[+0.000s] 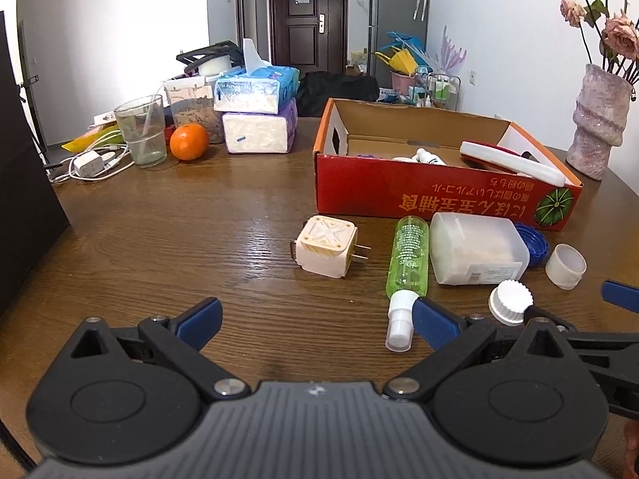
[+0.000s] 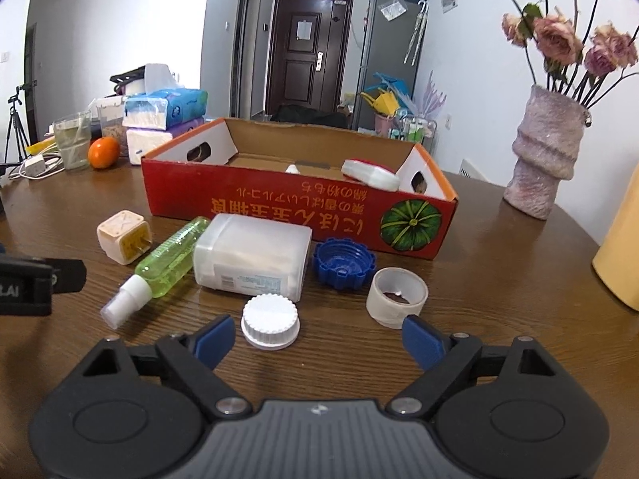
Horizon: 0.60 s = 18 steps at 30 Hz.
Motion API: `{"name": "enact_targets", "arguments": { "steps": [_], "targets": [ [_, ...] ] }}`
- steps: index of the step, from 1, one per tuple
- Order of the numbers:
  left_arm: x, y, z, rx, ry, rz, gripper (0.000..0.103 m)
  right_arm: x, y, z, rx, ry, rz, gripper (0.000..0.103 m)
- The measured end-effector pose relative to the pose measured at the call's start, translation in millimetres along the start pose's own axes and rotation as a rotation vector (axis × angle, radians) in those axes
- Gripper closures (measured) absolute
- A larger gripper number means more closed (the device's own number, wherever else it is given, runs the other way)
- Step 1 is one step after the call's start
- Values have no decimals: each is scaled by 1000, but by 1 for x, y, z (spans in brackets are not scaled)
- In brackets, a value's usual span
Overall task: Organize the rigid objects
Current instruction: 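Grasp the white ridged cap with right tool while left tool approaches the beige plug adapter, then close left tool on the beige plug adapter while right tool lifts the white cap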
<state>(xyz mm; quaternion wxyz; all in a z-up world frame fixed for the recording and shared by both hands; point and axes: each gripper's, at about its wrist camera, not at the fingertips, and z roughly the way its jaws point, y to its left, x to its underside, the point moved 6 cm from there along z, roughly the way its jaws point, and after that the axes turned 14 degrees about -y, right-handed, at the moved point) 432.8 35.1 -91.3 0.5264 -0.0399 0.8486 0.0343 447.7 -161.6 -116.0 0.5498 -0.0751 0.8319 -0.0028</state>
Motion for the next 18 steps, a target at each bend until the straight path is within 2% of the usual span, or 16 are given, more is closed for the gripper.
{"name": "enact_targets", "arguments": {
  "steps": [3, 6, 8, 9, 11, 12, 13, 18],
  "targets": [
    [1, -2, 6, 1, 13, 5, 0, 4, 1, 11, -13, 26, 6, 24],
    [1, -3, 11, 1, 17, 8, 0, 7, 3, 23, -17, 40, 4, 26],
    [0, -4, 13, -1, 16, 10, 0, 8, 5, 30, -24, 42, 6, 32],
    [0, -4, 15, -1, 17, 11, 0, 8, 7, 33, -27, 46, 8, 39],
    [-1, -5, 17, -1, 16, 12, 0, 9, 8, 37, -39, 41, 24, 45],
    [-2, -5, 18, -1, 16, 12, 0, 9, 9, 38, -43, 47, 24, 61],
    [-2, -6, 20, -1, 17, 13, 0, 9, 9, 39, -55, 45, 34, 64],
    [-3, -7, 28, 2, 23, 17, 0, 10, 8, 37, -52, 35, 37, 65]
  ]
}}
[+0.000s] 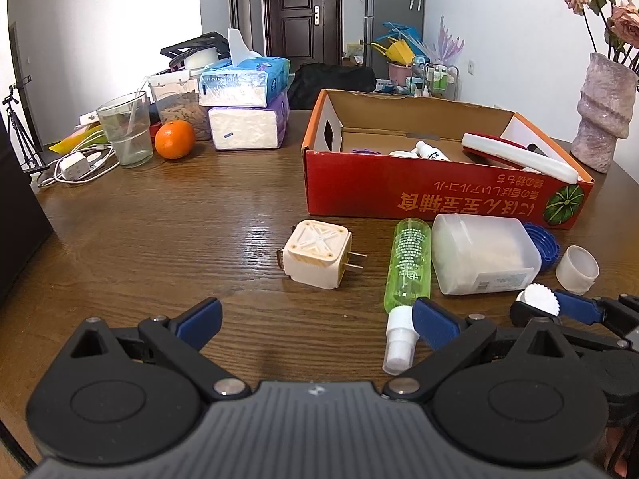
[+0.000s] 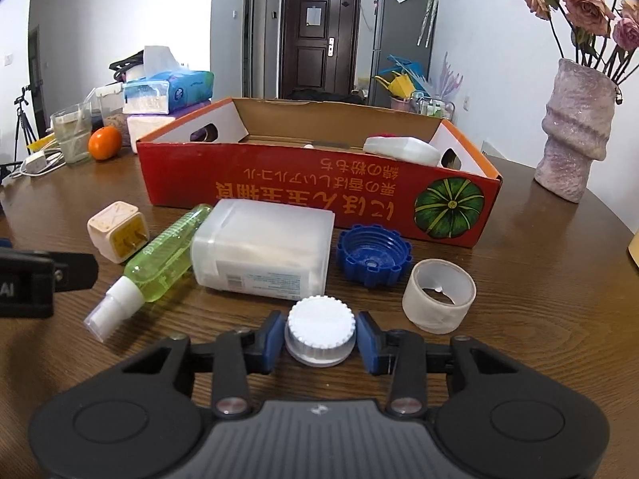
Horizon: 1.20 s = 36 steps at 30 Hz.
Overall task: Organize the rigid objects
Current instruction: 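Close left tool on the beige plug adapter while right tool lifts the white cap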
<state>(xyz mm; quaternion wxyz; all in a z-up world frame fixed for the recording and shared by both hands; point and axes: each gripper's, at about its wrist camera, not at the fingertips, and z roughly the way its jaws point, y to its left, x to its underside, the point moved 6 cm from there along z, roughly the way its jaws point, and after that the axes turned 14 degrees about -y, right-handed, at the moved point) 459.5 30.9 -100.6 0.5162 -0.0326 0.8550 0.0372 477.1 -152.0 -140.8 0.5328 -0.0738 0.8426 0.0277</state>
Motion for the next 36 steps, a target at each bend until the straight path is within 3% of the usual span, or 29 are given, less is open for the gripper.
{"name": "enact_targets", "arguments": {
  "steps": [22, 36],
  "targets": [
    [-7, 3, 41, 21, -12, 30, 0, -18, -52, -16, 134, -121, 123, 65],
    [-5, 5, 76, 46, -10, 47, 1, -18, -78, -12, 215, -138, 176, 65]
  ]
}}
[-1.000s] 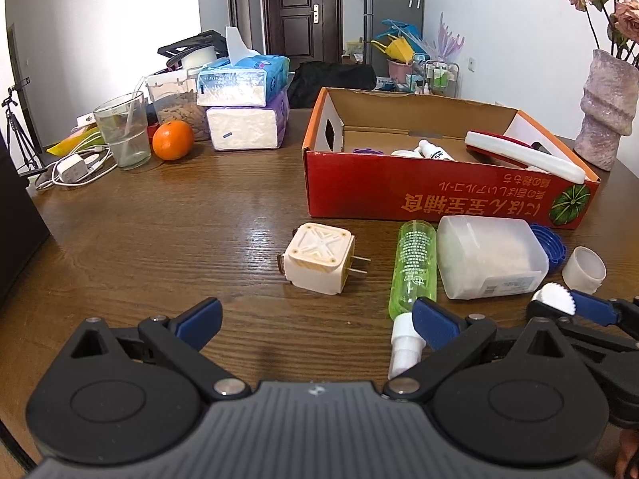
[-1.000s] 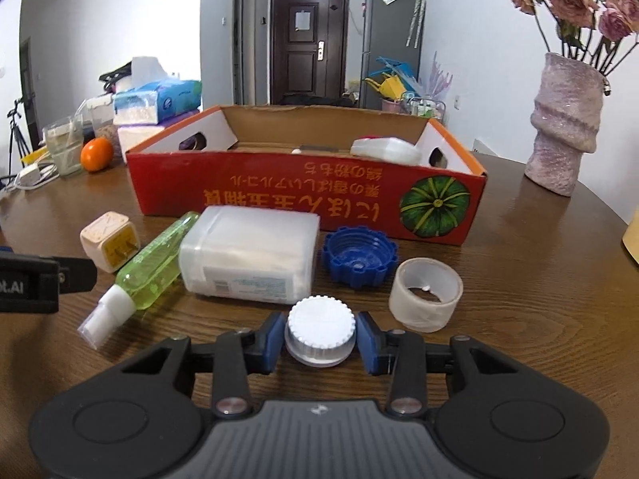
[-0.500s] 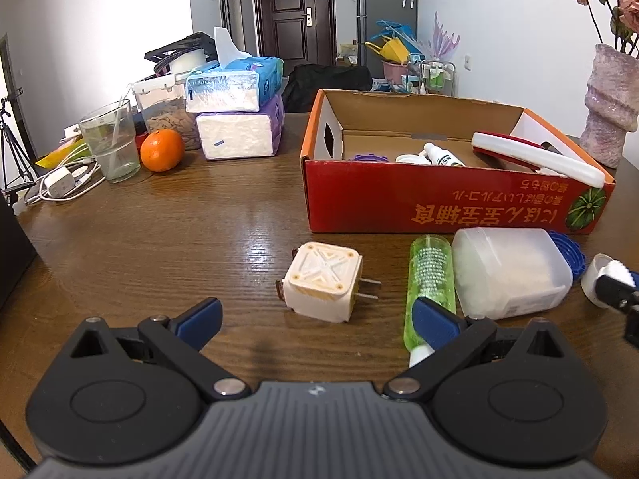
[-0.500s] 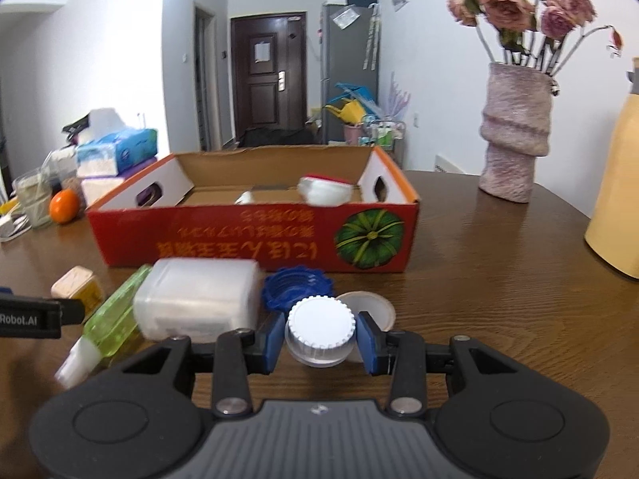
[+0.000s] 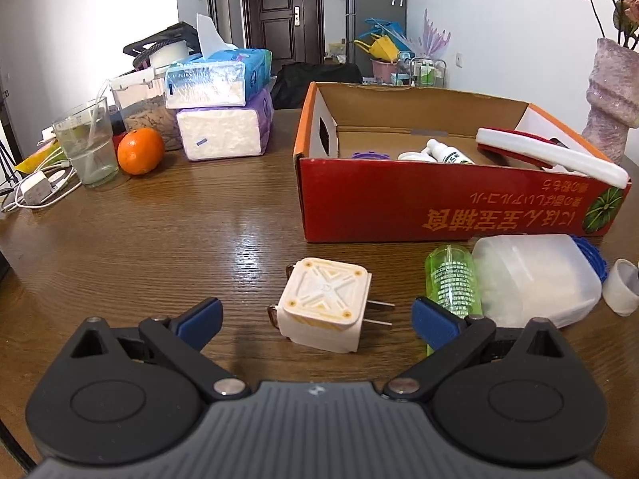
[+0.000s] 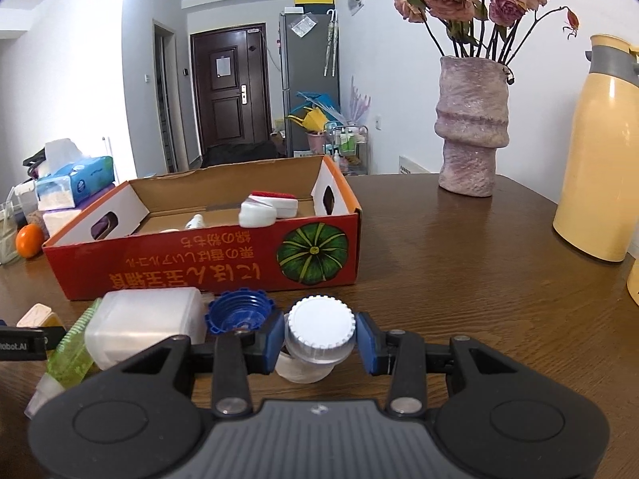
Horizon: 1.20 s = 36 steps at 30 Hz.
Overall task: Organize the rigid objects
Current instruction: 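Close left tool on the beige plug adapter while right tool lifts the white cap, then carry the plug adapter in left tool while right tool carries the white cap toward the box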
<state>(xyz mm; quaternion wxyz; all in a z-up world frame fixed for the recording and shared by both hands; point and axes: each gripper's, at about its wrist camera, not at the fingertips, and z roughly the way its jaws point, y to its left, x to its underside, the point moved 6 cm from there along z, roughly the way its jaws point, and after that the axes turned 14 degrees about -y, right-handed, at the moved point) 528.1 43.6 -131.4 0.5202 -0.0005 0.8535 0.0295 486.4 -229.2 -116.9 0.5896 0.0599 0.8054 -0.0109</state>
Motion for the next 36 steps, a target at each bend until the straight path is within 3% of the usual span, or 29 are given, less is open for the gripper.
{"name": "enact_targets", "arguments": {
  "steps": [3, 5, 7, 36],
  "targets": [
    [1, -2, 2, 1, -7, 13, 7, 1, 1, 1, 0, 0, -4, 65],
    [3, -4, 2, 8, -7, 24, 24, 1, 2, 0, 0, 0, -6, 65],
    [6, -5, 4, 32, 5, 18, 33, 1, 2, 0, 0, 0, -7, 65],
    [-4, 4, -28, -48, -94, -16, 34, -2, 9, -10, -50, -31, -6, 65]
  ]
}}
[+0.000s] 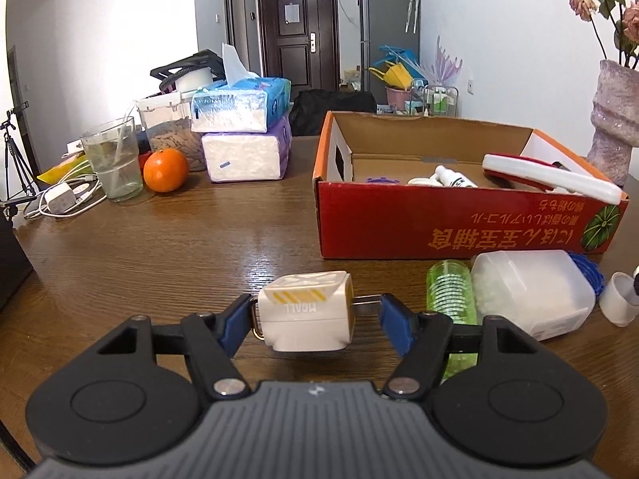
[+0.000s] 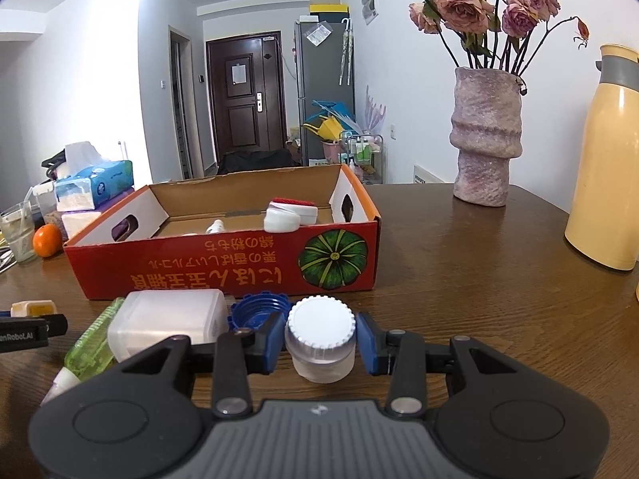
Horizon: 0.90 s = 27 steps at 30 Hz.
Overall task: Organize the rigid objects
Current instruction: 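Carry the plug adapter in left tool while right tool carries the white cap toward the box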
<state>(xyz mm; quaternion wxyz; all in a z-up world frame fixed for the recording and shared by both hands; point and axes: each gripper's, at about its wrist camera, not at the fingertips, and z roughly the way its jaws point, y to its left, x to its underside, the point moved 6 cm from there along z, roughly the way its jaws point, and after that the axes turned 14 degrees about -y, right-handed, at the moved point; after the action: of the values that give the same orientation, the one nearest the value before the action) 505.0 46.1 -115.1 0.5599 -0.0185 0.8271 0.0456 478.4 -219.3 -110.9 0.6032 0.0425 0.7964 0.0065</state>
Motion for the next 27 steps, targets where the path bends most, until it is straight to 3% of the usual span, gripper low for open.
{"name": "enact_targets", "arguments": {
  "steps": [27],
  "targets": [
    [-30, -50, -65, 64, -121, -82, 34, -20, 6, -26, -84, -91, 36, 65]
  ]
}}
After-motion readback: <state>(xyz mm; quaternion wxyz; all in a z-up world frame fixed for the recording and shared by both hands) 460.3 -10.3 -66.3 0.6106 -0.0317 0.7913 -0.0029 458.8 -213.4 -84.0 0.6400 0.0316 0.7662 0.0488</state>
